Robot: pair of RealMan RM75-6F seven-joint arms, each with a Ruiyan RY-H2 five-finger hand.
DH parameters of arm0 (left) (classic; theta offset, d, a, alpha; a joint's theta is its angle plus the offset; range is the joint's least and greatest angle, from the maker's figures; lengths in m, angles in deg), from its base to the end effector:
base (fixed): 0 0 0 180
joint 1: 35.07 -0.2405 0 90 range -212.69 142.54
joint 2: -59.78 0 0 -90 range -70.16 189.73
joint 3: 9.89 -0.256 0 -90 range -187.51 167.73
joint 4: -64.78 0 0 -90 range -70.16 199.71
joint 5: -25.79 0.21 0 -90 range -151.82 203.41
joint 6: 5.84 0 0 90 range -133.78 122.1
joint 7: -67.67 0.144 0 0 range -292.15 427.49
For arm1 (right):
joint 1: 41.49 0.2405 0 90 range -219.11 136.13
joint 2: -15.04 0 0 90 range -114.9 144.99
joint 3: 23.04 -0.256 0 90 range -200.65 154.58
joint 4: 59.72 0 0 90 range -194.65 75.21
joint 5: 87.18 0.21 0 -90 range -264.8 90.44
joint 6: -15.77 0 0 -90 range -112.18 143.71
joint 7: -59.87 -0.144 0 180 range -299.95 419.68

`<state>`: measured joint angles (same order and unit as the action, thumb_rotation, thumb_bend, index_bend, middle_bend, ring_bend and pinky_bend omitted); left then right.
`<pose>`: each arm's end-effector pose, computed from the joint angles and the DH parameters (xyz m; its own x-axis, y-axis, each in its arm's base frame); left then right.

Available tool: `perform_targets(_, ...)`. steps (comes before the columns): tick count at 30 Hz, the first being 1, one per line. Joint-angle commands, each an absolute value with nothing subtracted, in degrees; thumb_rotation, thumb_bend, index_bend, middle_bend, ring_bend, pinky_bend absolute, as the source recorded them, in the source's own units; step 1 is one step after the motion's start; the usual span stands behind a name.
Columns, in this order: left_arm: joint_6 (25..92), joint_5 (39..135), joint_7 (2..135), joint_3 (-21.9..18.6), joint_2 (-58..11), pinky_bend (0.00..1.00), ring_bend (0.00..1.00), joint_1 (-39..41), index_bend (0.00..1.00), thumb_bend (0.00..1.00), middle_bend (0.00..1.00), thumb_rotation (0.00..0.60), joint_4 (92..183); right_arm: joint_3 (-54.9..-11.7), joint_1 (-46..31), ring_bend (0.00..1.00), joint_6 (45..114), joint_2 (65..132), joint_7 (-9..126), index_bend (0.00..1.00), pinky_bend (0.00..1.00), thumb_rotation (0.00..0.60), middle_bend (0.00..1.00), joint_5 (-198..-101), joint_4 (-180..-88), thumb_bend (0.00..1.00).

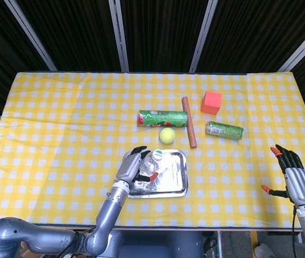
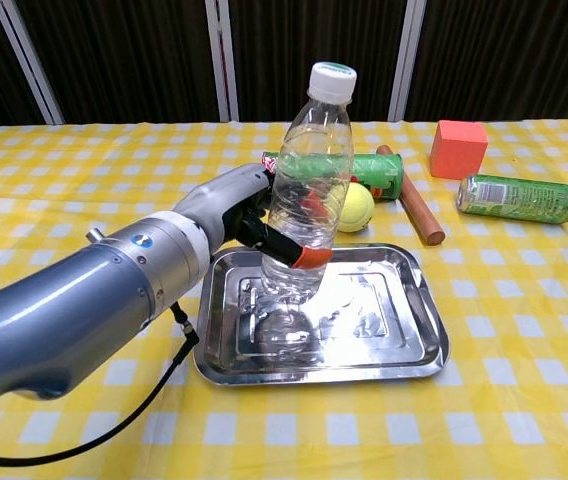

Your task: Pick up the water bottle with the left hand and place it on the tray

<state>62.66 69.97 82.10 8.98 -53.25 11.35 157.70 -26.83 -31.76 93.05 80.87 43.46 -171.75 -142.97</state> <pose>-0.0281 0.2831 -0.0970 -0.2639 0.4419 0.8573 0.9489 -0.0403 0.3129 -0.3337 -0.2148 0.1537 0.2434 -0.0794 0.9667 -0.9699 -0.0226 0.2424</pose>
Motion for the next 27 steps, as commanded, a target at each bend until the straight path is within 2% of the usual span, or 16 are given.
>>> perform_targets(1,59.01,70.96,76.80,9.49,-55.65,0.05,0.09,10.86,0.63,0.44,0.60,0.600,152.60,-26.88,-31.78,0.00,93.13,80.89,43.38,0.01,0.00,0.600,0.00,-171.78,-142.90,0.05)
perform_targets(6,53.95,73.95,69.82,9.10,-57.08,0.05,0.09,10.06,0.63,0.45,0.59,0.600,147.73,-27.24,-31.70,0.00,93.32,81.05,43.52,0.01,0.00,0.600,0.00,-171.53,-142.50,0.05)
perform_targets(12,52.04,79.11,64.92,8.03,-56.77,0.05,0.09,8.80,0.61,0.45,0.57,0.600,145.76,-27.07,-31.88,0.00,93.70,81.03,43.24,0.01,0.00,0.600,0.00,-171.96,-142.48,0.05)
perform_targets(15,51.80,81.30,64.26,7.22,-55.99,0.04,0.05,8.25,0.53,0.38,0.50,0.600,145.84,-27.04,-31.87,0.00,93.82,81.08,43.48,0.01,0.00,0.600,0.00,-172.12,-142.57,0.05)
perform_targets(17,51.11,82.50,64.32,6.15,-54.97,0.02,0.01,7.89,0.46,0.29,0.41,0.600,146.56,-27.02,-31.86,0.00,93.84,81.12,43.60,0.01,0.00,0.600,0.00,-172.19,-142.64,0.05)
perform_targets(19,50.46,83.39,64.80,5.33,-53.72,0.00,0.00,7.65,0.38,0.24,0.34,0.600,147.41,-27.01,-31.84,0.00,93.75,81.15,43.64,0.01,0.00,0.600,0.00,-172.14,-142.72,0.05)
perform_targets(23,49.18,84.43,65.46,4.39,-51.39,0.00,0.00,7.30,0.24,0.17,0.25,0.600,148.75,-26.92,-31.79,0.00,93.47,81.05,43.58,0.01,0.00,0.600,0.00,-172.10,-142.93,0.05)
perform_targets(27,48.40,84.90,66.01,3.62,-49.89,0.00,0.00,6.93,0.13,0.15,0.20,0.600,149.48,-26.85,-31.79,0.00,93.39,81.02,43.88,0.01,0.00,0.600,0.00,-172.11,-143.05,0.05)
